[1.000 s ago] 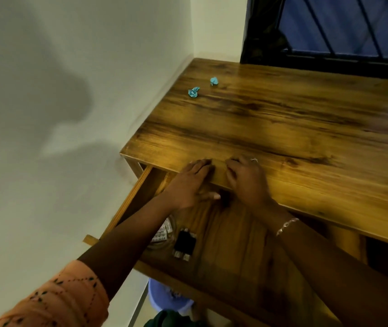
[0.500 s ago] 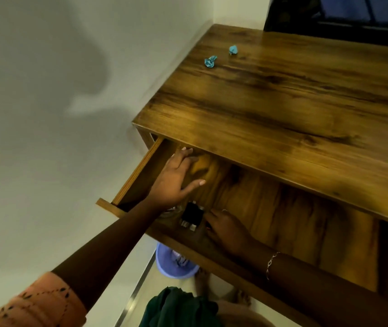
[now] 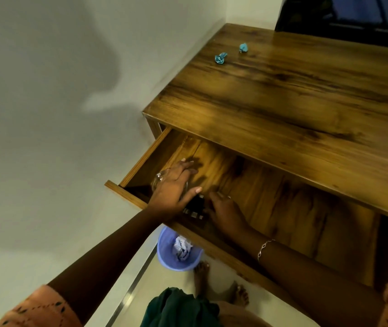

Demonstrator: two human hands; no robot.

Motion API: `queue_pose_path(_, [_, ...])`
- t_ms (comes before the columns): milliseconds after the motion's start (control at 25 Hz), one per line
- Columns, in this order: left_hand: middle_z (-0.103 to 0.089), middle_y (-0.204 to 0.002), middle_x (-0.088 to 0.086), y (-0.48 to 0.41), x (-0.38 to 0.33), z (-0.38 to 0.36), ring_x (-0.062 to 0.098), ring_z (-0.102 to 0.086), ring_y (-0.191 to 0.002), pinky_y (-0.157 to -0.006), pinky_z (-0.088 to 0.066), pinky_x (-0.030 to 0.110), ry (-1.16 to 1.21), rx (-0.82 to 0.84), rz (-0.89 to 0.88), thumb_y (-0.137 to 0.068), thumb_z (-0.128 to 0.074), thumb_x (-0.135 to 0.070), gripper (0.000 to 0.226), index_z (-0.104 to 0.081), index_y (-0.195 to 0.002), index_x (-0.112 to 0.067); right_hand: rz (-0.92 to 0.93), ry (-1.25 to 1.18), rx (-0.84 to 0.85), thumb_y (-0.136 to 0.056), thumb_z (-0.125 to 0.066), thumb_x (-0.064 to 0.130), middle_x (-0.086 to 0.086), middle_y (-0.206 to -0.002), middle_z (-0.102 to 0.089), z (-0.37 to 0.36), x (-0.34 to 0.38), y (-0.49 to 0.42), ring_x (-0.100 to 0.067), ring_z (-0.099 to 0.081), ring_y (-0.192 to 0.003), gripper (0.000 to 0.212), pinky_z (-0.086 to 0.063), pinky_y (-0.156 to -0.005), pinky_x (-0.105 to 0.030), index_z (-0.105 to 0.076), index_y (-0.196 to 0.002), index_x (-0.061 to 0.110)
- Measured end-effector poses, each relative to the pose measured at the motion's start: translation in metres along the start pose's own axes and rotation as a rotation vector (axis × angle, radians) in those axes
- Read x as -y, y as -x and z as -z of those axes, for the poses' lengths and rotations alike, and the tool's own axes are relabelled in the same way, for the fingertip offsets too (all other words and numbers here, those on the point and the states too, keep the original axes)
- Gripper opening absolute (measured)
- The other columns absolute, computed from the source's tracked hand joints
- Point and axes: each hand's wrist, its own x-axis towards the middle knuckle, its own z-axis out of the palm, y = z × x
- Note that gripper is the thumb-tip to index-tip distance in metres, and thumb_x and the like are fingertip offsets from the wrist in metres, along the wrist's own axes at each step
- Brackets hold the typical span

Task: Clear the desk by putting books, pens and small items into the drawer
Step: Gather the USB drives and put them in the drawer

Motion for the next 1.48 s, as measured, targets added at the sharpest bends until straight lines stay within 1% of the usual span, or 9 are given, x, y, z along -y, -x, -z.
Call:
queue_pose_path(120, [-0.042,-0.143,0.013,0.011,-0.012,-0.002,0.018,-0.023,-0.139,-0.111,-0.024,0.036,0.006,-0.009,-0.035,-0.087,-0.032,-0.061,0.069,-0.051,-0.127,-0.007,-0.044,-0.087,-0.153,-0.086,-0.057,0.010,-0.014,-0.103,-0.060,0.022,-0.005,0.012,-0.030,-0.059,-0.093,0.012,-0.043,-0.077,-0.032,-0.060,-0.097,0.005])
queue_pose_path(240, [-0.043,-0.142,0.014,0.016,-0.026,-0.008,0.015,-0.021,-0.136,-0.110,-0.021,0.033,0.048,-0.004,-0.073,-0.087,-0.021,-0.067,0.080,-0.050,-0.129,-0.006,-0.034,-0.091,-0.186,-0.088,-0.052,0.015,-0.014,-0.103,-0.061,0.041,-0.005,0.026,-0.029,-0.059,-0.092,0.017,-0.041,-0.076,-0.030,-0.060,-0.101,0.005])
queue_pose_path(520, [-0.040,-0.145,0.012,0.022,-0.044,-0.013,0.018,-0.018,-0.140,-0.112,-0.019,0.031,0.056,0.077,-0.201,-0.086,-0.014,-0.069,0.084,-0.046,-0.134,-0.007,-0.153,0.083,-0.104,-0.096,-0.042,0.031,-0.001,-0.134,-0.047,0.064,0.019,0.078,-0.020,-0.048,-0.120,0.035,-0.038,-0.097,-0.031,-0.044,-0.130,0.020])
queue_pose_path(640, [-0.038,-0.146,0.010,0.035,-0.049,-0.020,0.024,-0.021,-0.142,-0.112,-0.025,0.036,0.001,0.143,-0.238,-0.088,-0.020,-0.061,0.077,-0.043,-0.135,-0.006,-0.203,0.179,-0.009,-0.094,-0.029,0.052,0.000,-0.147,-0.031,0.057,0.036,0.102,-0.020,-0.034,-0.132,0.055,-0.028,-0.106,-0.031,-0.031,-0.140,0.023])
queue_pose_path(800, [-0.054,-0.133,0.014,0.058,-0.050,-0.033,0.030,-0.048,-0.127,-0.102,-0.041,0.045,-0.153,0.112,-0.343,-0.097,-0.015,-0.055,0.068,-0.047,-0.130,-0.005,-0.108,0.332,0.000,-0.069,0.006,0.076,-0.007,-0.155,-0.020,0.040,0.047,0.121,-0.024,-0.018,-0.143,0.100,-0.015,-0.115,-0.034,-0.017,-0.147,0.017])
queue_pose_path(920, [-0.054,-0.134,0.010,0.062,-0.052,-0.037,0.025,-0.052,-0.125,-0.100,-0.040,0.047,-0.268,0.066,-0.334,-0.097,-0.010,-0.053,0.064,-0.042,-0.132,-0.010,-0.096,0.452,-0.062,-0.085,-0.021,0.069,-0.008,-0.141,-0.047,0.036,0.045,0.123,-0.025,-0.043,-0.132,0.078,-0.025,-0.104,-0.033,-0.038,-0.138,0.015])
queue_pose_path(1040, [-0.051,-0.137,0.010,0.061,-0.050,-0.036,0.024,-0.048,-0.128,-0.107,-0.031,0.042,-0.315,0.063,-0.350,-0.096,-0.010,-0.055,0.065,-0.036,-0.136,-0.010,-0.127,0.465,-0.055,-0.074,-0.035,0.067,0.000,-0.128,-0.060,0.038,0.051,0.122,-0.015,-0.057,-0.118,0.075,-0.029,-0.095,-0.026,-0.049,-0.128,0.018])
queue_pose_path(1280, [-0.040,-0.146,0.012,0.041,-0.044,-0.042,0.020,-0.022,-0.138,-0.114,-0.008,0.036,-0.286,0.067,-0.414,-0.095,-0.016,-0.058,0.069,-0.027,-0.142,-0.009,-0.078,0.649,-0.219,-0.075,-0.036,0.066,-0.004,-0.131,-0.057,0.040,0.034,0.106,-0.018,-0.042,-0.128,0.076,-0.030,-0.105,-0.032,-0.042,-0.130,0.013])
queue_pose_path(1480, [-0.022,-0.153,0.011,-0.011,-0.042,-0.050,0.020,-0.009,-0.143,-0.116,0.000,0.035,-0.266,0.020,-0.490,-0.094,-0.020,-0.059,0.073,0.000,-0.149,-0.015,-0.119,0.645,-0.223,-0.078,-0.036,0.064,-0.011,-0.139,-0.047,0.069,0.011,0.075,-0.020,-0.025,-0.134,0.079,-0.005,-0.113,-0.034,-0.038,-0.133,0.006])
